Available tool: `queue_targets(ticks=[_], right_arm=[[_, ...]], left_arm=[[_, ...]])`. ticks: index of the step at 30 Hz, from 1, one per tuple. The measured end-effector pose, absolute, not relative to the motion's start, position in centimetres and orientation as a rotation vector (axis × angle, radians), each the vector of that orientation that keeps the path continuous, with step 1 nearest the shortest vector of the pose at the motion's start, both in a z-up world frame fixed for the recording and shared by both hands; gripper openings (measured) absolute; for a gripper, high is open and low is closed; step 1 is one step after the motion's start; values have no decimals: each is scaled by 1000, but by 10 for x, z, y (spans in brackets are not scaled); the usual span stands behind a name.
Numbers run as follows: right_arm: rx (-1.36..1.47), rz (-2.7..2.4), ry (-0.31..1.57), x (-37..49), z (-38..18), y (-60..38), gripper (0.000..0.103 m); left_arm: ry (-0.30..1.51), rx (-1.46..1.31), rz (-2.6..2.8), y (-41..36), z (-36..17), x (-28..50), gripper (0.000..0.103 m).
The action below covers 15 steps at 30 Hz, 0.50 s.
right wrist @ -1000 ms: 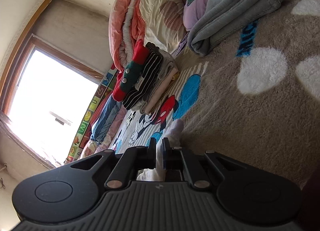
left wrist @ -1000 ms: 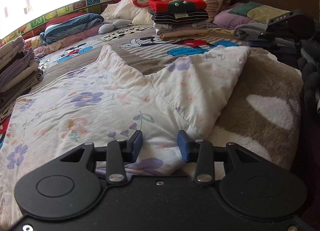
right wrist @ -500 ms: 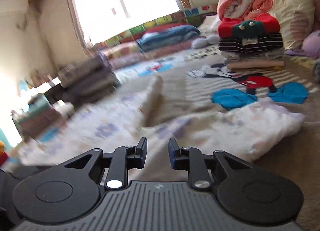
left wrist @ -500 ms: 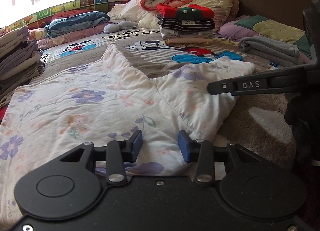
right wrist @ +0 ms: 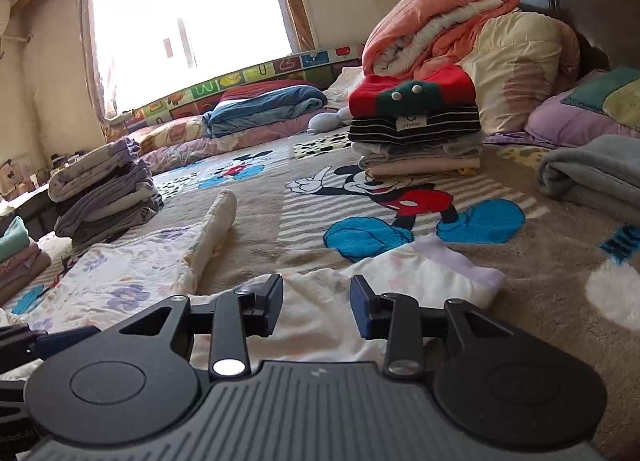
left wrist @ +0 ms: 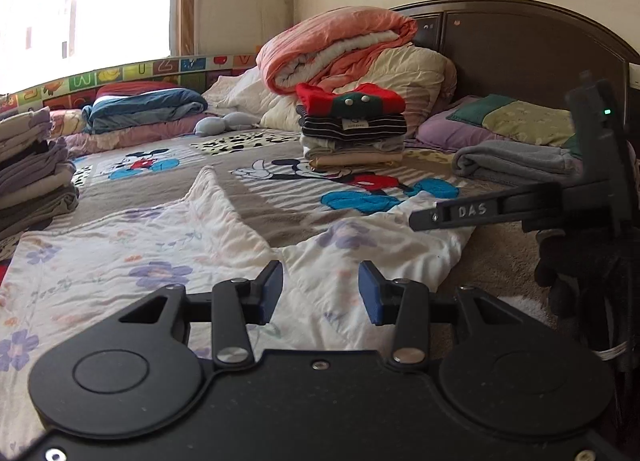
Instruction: Fold clothes
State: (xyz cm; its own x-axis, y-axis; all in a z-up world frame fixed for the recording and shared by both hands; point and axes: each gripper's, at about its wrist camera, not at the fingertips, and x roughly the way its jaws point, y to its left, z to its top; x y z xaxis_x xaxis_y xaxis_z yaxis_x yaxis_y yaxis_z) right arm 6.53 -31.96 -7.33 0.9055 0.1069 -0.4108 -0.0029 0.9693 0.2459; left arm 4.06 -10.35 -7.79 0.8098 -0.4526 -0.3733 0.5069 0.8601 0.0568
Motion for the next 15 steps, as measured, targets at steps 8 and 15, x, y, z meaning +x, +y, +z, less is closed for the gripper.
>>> queue_targets(ticks=[8,15], right_arm=[[326,-128,499,62,-89,-356,20],[176,248,420,73,-66,-301,26]], left_arm=[[487,70,-541,-104,-80,61,40],[524,177,-547,-115,-90,49,40]])
